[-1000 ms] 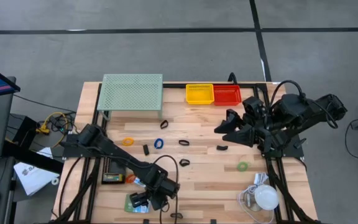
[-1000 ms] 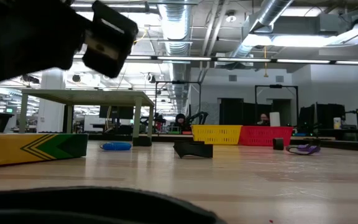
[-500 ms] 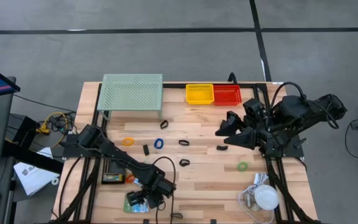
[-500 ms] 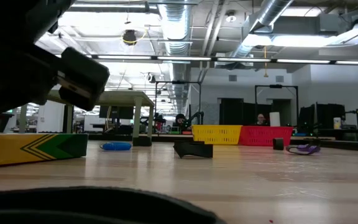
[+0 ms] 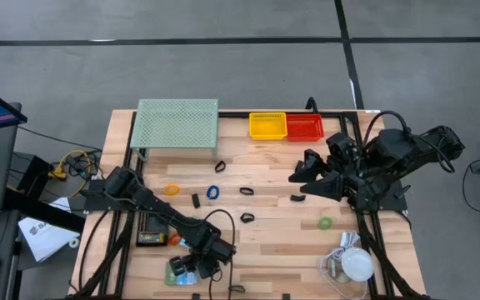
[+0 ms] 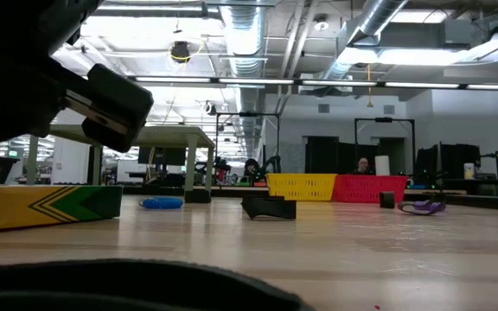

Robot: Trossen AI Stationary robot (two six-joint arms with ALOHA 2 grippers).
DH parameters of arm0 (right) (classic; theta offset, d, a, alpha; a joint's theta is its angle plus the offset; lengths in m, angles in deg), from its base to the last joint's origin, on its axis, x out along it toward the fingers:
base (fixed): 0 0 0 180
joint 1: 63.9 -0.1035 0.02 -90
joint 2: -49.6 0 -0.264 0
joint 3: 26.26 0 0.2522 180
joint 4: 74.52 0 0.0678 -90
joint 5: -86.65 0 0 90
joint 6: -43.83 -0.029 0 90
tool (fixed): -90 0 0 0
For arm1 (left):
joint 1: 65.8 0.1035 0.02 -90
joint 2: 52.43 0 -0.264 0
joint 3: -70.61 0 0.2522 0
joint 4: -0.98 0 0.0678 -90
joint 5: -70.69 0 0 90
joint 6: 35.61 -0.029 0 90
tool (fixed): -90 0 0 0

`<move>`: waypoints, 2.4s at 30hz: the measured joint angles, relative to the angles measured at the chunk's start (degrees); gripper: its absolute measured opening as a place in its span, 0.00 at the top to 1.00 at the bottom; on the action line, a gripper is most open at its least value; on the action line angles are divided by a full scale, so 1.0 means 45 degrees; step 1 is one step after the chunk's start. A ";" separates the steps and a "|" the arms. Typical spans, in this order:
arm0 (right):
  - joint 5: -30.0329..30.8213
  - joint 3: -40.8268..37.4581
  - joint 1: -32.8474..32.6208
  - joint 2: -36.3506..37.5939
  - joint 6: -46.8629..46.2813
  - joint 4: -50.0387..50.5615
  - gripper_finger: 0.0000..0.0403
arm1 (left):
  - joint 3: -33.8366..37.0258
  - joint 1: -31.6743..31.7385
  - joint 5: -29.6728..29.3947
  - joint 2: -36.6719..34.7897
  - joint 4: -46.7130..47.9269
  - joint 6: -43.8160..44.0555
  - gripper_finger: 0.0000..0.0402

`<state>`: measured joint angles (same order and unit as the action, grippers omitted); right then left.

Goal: Pick & Place Office Desk Supplies
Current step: Put the yellow crayon box into the black basket

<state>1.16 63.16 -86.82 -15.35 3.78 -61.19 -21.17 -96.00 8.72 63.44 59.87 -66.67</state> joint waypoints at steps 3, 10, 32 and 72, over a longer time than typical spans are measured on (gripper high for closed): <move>0.0009 0.0000 0.0000 0.0000 0.0000 0.0000 0.48 | 0.0000 0.0000 0.0004 0.0000 0.0000 0.0008 0.78; 0.0010 0.0000 0.0000 0.0000 -0.0005 0.0000 0.48 | 0.0000 0.0023 -0.0136 0.0000 0.0134 0.0057 0.89; 0.0015 0.0000 0.0000 0.0000 -0.0005 -0.0010 0.48 | 0.0005 0.0808 -0.0427 -0.1911 0.1077 0.1677 1.00; 0.0010 0.0000 0.0000 0.0000 0.0670 -0.0019 0.48 | 0.0005 0.3424 -0.7425 -0.8018 0.2973 1.0577 1.00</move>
<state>1.20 63.16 -86.82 -15.35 6.80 -61.27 -21.15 -80.59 -24.69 27.36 73.25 -19.08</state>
